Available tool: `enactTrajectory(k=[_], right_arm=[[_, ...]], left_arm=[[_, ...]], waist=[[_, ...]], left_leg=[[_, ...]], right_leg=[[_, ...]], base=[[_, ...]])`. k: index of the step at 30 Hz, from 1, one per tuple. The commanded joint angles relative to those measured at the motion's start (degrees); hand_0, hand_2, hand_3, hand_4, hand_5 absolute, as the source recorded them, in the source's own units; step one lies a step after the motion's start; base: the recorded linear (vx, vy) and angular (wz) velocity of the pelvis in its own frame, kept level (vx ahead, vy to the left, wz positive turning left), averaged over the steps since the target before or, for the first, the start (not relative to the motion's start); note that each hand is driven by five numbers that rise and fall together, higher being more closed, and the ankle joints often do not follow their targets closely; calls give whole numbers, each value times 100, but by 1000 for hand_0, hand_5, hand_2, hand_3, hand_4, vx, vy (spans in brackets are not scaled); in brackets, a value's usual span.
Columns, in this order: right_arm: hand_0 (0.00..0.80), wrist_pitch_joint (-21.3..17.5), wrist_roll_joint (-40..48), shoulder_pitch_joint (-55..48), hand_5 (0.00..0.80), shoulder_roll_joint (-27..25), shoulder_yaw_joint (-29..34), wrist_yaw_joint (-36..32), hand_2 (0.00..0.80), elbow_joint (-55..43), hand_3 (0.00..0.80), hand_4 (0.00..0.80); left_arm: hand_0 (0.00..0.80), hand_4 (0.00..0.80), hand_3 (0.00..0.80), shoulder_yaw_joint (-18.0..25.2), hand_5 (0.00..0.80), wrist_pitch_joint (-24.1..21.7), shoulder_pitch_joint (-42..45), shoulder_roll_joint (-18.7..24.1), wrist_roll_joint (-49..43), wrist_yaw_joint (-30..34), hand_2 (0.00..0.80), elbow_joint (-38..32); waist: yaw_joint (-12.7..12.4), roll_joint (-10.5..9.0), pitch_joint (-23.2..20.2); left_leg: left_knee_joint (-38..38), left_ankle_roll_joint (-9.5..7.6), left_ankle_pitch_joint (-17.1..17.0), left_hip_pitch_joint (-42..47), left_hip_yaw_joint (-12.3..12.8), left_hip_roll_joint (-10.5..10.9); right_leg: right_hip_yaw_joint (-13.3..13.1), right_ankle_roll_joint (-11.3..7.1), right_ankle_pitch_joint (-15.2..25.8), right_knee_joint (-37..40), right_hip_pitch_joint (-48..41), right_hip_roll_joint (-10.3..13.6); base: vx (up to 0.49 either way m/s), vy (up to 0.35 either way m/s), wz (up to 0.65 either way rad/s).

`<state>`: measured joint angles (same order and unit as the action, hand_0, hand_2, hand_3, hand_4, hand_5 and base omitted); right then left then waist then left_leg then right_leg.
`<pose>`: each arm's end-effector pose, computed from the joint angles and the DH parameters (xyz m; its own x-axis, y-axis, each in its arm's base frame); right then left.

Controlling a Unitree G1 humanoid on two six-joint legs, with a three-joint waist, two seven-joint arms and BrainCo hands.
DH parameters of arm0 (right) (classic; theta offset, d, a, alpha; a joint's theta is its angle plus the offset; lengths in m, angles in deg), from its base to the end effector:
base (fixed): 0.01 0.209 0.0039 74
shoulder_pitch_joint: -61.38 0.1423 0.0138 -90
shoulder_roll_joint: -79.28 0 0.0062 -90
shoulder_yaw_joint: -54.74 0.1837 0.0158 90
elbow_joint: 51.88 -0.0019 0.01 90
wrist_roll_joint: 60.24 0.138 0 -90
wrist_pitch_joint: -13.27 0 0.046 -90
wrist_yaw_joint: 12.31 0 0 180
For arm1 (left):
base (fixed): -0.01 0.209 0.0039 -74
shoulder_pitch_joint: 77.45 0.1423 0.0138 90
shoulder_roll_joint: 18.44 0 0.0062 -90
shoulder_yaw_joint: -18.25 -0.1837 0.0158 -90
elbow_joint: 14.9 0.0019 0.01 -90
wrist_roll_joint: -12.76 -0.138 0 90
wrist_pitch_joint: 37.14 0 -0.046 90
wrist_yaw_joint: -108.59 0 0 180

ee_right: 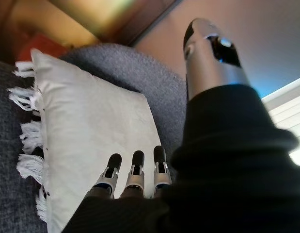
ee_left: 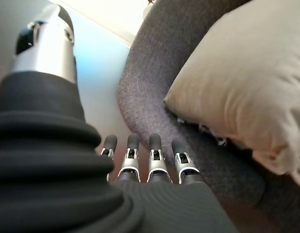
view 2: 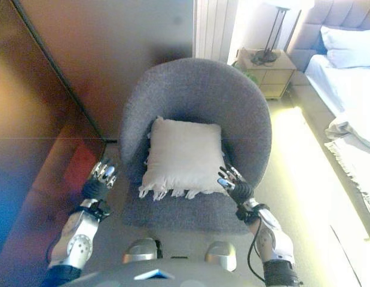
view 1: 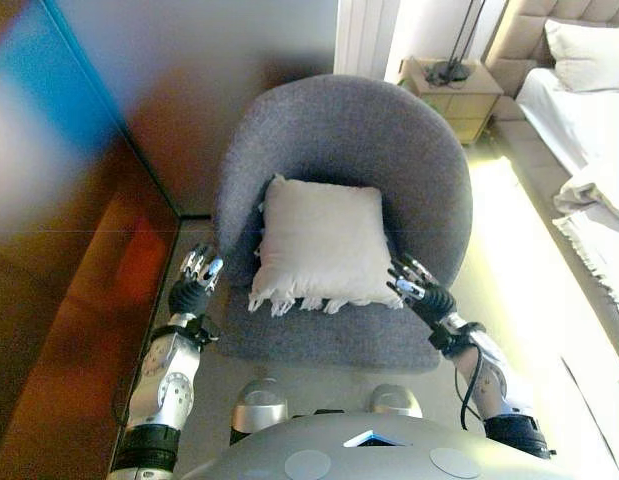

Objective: Pick up the cushion and take it to the sofa

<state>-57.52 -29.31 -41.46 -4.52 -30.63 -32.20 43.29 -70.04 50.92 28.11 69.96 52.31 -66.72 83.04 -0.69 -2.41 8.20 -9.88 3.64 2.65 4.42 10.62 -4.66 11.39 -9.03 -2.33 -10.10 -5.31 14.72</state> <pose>0.1406 -0.2046 -0.0178 0.8584 0.2895 -0.4234 -0.0491 0.8681 0.4940 0.1311 0.2214 -0.0148 0.9455 0.0766 -0.3166 -0.2049 0.8953 -0.3955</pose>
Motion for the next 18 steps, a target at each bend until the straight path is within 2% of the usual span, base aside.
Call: enactTrajectory(k=[1,7,11,18], right_arm=[[0,-275,157,160,0,123,31,20,0,-136,0,0],[0,-421,440,-81,0,270,-38,128,0,-51,0,0],[0,-416,407,-161,0,260,-38,74,0,-27,0,0],[0,-839,581,-44,0,256,-269,466,0,-87,0,0]], left_arm=[[0,0,0,179,0,-363,25,-10,-86,356,0,-373],[0,0,0,39,0,-643,343,50,-444,546,0,-386],[0,0,0,62,0,-646,476,101,-361,597,0,-435],[0,0,0,-63,0,-933,467,168,-491,256,0,-488]], waist=[[101,-5,-40],[123,6,-161],[126,-9,-230],[101,-32,-317]], left_leg=[[121,-180,220,285,102,118],[495,-138,109,529,171,99],[587,-97,108,623,240,106],[636,-90,163,734,305,114]], right_leg=[[59,48,288,336,-112,-218],[93,67,329,650,-351,-368],[146,68,377,813,-434,-449],[159,107,388,956,-539,-543]], base=[[-97,-65,-9],[-77,-40,-5],[-59,-39,-4],[-33,-30,-3]])
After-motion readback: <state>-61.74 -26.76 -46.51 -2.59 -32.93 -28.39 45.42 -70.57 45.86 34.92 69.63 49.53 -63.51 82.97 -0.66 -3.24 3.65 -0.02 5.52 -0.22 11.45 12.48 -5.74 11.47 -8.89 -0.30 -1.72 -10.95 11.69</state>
